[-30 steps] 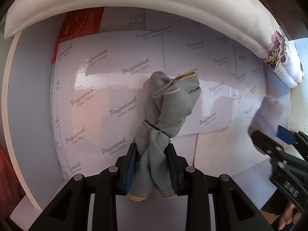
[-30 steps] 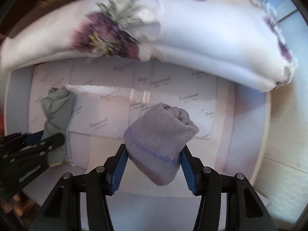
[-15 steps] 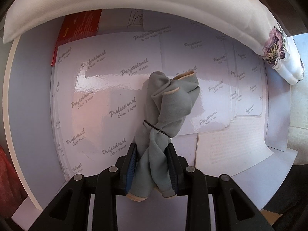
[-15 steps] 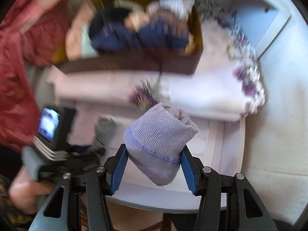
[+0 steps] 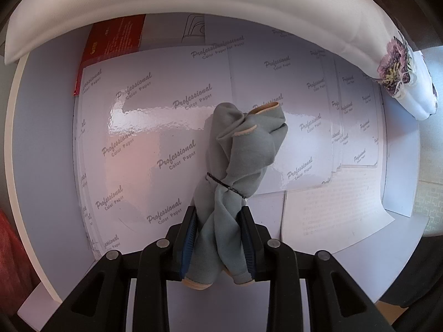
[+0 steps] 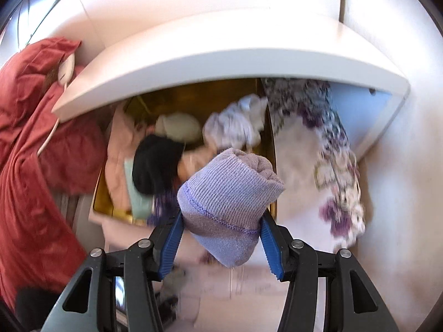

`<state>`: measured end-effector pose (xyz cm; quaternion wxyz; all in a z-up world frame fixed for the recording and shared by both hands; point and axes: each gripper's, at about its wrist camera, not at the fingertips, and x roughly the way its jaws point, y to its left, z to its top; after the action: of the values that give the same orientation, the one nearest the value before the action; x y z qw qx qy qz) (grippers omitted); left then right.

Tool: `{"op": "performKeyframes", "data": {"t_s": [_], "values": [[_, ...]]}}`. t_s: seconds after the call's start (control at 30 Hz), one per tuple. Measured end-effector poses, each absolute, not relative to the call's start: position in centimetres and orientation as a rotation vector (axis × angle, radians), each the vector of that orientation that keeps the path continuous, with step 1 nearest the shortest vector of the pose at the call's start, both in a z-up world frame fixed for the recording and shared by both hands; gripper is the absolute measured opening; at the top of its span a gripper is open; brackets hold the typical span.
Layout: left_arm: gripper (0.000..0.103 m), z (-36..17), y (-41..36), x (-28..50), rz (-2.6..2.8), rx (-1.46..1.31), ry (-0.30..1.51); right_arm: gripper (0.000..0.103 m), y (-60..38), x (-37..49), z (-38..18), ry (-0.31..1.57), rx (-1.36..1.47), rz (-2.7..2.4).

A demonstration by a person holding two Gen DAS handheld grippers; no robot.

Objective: Organize soft objects
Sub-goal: 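Lift the lavender sock toward the gold tray with the right tool, then lower the lavender sock into the gold tray and open the right tool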

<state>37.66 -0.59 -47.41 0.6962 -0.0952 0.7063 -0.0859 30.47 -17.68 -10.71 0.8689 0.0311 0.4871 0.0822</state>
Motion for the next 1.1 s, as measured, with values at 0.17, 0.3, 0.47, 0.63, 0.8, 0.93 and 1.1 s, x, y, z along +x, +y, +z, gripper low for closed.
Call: {"op": "performKeyframes", "data": {"t_s": [0.17,0.3,0.47,0.63,0.8,0.93,1.1], "values": [[0.030,-47.4,-0.4,37.6,-0.192,-0.215,1.575,0.054,-16.9,34.1,-12.2,1.020,0.068,0.140],[0.030,-47.5,-0.3,37.6,-0.193,-0.215,1.576,0.054,-16.4,35.7,-13.9,1.040,0.037,0.124],[0.030,-47.5,-0.3,37.6,-0.192,-0.216,1.576,0.061,-16.7,36.7,-14.7,1.053,0.038,0.125],[0.030,-47.4,-0.3,37.6,-0.188,-0.218,1.576,0.071,-17.7,36.1,-13.8,1.031,0.064,0.115],[0.030,-47.5,-0.4,37.5,-0.187,-0.213,1.575,0.060,-18.3,34.1,-12.9,0.995,0.069,0.127],[0.030,-47.5,-0.4,37.5,-0.187,-0.213,1.576,0.040,-17.8,34.1,-13.3,1.000,0.062,0.131],[0.030,-47.5,-0.5,37.5,-0.186,-0.213,1.576,0.039,-17.1,35.3,-14.1,1.014,0.031,0.110]]}}
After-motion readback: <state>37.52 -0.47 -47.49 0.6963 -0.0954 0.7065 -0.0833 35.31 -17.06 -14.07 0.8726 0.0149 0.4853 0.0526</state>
